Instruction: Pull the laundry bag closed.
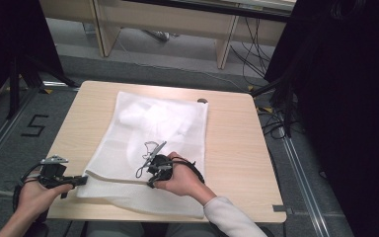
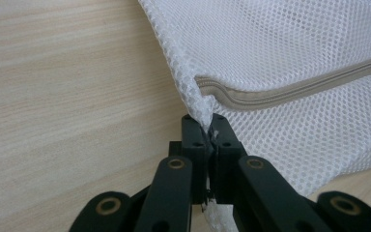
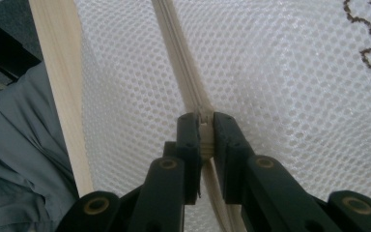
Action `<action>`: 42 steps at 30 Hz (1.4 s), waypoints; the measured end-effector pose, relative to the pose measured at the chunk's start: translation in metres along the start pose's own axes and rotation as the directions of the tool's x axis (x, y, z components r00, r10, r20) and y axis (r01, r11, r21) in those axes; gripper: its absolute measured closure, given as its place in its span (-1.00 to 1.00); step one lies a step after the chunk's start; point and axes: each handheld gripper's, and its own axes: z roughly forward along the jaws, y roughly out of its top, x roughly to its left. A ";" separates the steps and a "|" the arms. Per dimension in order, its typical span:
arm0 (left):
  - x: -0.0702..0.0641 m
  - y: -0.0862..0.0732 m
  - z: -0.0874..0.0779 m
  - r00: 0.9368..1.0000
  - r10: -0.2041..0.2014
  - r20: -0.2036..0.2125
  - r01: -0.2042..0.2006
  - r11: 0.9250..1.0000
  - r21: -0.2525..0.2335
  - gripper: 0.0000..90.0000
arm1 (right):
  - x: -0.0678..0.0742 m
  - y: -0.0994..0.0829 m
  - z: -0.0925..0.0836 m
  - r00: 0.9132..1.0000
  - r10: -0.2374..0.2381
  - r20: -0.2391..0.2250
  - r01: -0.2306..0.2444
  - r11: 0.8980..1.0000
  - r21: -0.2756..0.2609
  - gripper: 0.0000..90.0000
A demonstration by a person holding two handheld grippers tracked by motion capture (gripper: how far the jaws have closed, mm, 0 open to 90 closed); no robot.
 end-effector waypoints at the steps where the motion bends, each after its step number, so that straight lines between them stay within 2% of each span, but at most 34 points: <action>1: 0.000 0.000 0.000 1.000 -0.001 0.001 0.001 1.000 0.000 0.92 | 0.000 0.000 0.000 1.000 -0.002 -0.001 0.002 1.000 0.000 0.84; 2: 0.000 0.000 0.000 1.000 -0.002 0.001 0.002 1.000 -0.001 0.92 | -0.001 -0.001 -0.001 1.000 0.004 -0.006 -0.004 1.000 0.000 0.84; 3: 0.000 0.000 -0.001 1.000 0.013 0.008 -0.013 1.000 0.006 0.92 | -0.001 -0.001 0.000 1.000 -0.007 -0.005 0.007 1.000 -0.005 0.84; 4: 0.002 0.000 -0.002 1.000 0.027 0.007 -0.027 0.999 0.020 0.93 | -0.001 -0.001 -0.001 1.000 0.003 -0.004 -0.003 1.000 0.000 0.84; 5: 0.000 0.000 0.000 1.000 -0.002 0.002 0.002 1.000 -0.001 0.92 | -0.001 -0.002 -0.001 1.000 0.006 -0.002 -0.006 1.000 -0.001 0.84; 10: 0.000 0.000 0.000 1.000 -0.002 0.002 0.002 1.000 -0.001 0.92 | -0.001 -0.004 -0.001 1.000 0.008 0.002 -0.008 1.000 0.002 0.84; 12: 0.000 0.000 0.000 1.000 0.000 0.001 0.000 1.000 0.000 0.92 | -0.002 -0.004 -0.002 1.000 -0.006 0.000 0.006 1.000 -0.001 0.84; 13: 0.000 0.000 0.000 1.000 0.002 0.006 -0.002 1.000 -0.001 0.92 | -0.002 -0.005 -0.002 1.000 0.005 0.000 -0.005 1.000 -0.001 0.84; 14: 0.001 0.000 -0.002 1.000 0.026 0.009 -0.026 1.000 0.018 0.92 | -0.002 -0.005 -0.002 1.000 0.007 -0.002 -0.007 1.000 -0.005 0.84; 15: 0.000 0.000 0.000 1.000 0.003 0.000 -0.003 1.000 -0.001 0.92 | -0.002 -0.005 -0.003 1.000 0.010 0.007 -0.010 1.000 -0.001 0.84; 17: 0.000 0.000 0.000 1.000 0.000 0.000 0.000 1.000 0.000 0.92 | -0.003 -0.006 -0.004 1.000 0.000 0.002 0.000 1.000 0.000 0.84; 18: 0.000 0.000 0.000 1.000 0.001 0.000 -0.001 1.000 -0.001 0.92 | -0.003 -0.006 -0.003 1.000 -0.006 0.005 0.006 1.000 -0.003 0.84; 20: 0.001 0.000 -0.002 1.000 0.024 0.007 -0.024 1.000 0.014 0.92 | -0.002 -0.007 -0.004 1.000 0.016 0.007 -0.016 1.000 -0.005 0.84; 22: 0.000 0.000 0.000 1.000 0.000 -0.001 0.000 1.000 0.001 0.92 | -0.003 -0.008 -0.004 1.000 -0.007 0.011 0.007 1.000 0.000 0.84; 23: 0.000 0.000 0.000 1.000 0.002 -0.003 -0.002 1.000 -0.001 0.92 | -0.003 -0.008 -0.004 1.000 0.005 0.001 -0.005 1.000 0.000 0.84; 25: 0.000 0.000 0.000 1.000 0.002 -0.002 -0.002 1.000 0.000 0.92 | -0.003 -0.009 -0.005 1.000 0.001 0.005 -0.001 1.000 0.001 0.84; 26: 0.000 0.000 -0.001 1.000 0.015 0.005 -0.015 1.000 0.006 0.92 | -0.004 -0.010 -0.005 1.000 0.014 0.013 -0.014 1.000 0.002 0.84; 27: 0.001 0.000 -0.001 1.000 0.026 0.008 -0.026 1.000 0.015 0.92 | -0.005 -0.010 -0.006 1.000 -0.009 0.019 0.009 1.000 0.003 0.84; 29: 0.001 0.000 -0.001 1.000 0.026 0.005 -0.026 1.000 0.014 0.92 | -0.004 -0.011 -0.007 1.000 0.020 0.000 -0.020 1.000 -0.001 0.84; 32: 0.001 0.000 -0.001 1.000 0.025 0.006 -0.025 1.000 0.015 0.92 | -0.005 -0.013 -0.008 1.000 0.009 0.026 -0.010 1.000 0.007 0.84; 35: 0.001 0.000 -0.001 1.000 0.024 0.005 -0.024 1.000 0.018 0.92 | -0.005 -0.013 -0.008 1.000 0.009 0.004 -0.009 1.000 -0.004 0.84; 41: 0.001 0.000 -0.001 1.000 0.026 0.003 -0.026 0.999 0.019 0.92 | -0.004 -0.014 -0.009 1.000 0.005 0.022 -0.005 1.000 0.004 0.84; 42: 0.001 0.000 -0.001 1.000 0.026 0.003 -0.026 0.999 0.018 0.92 | -0.004 -0.015 -0.010 1.000 0.011 0.008 -0.011 1.000 -0.001 0.84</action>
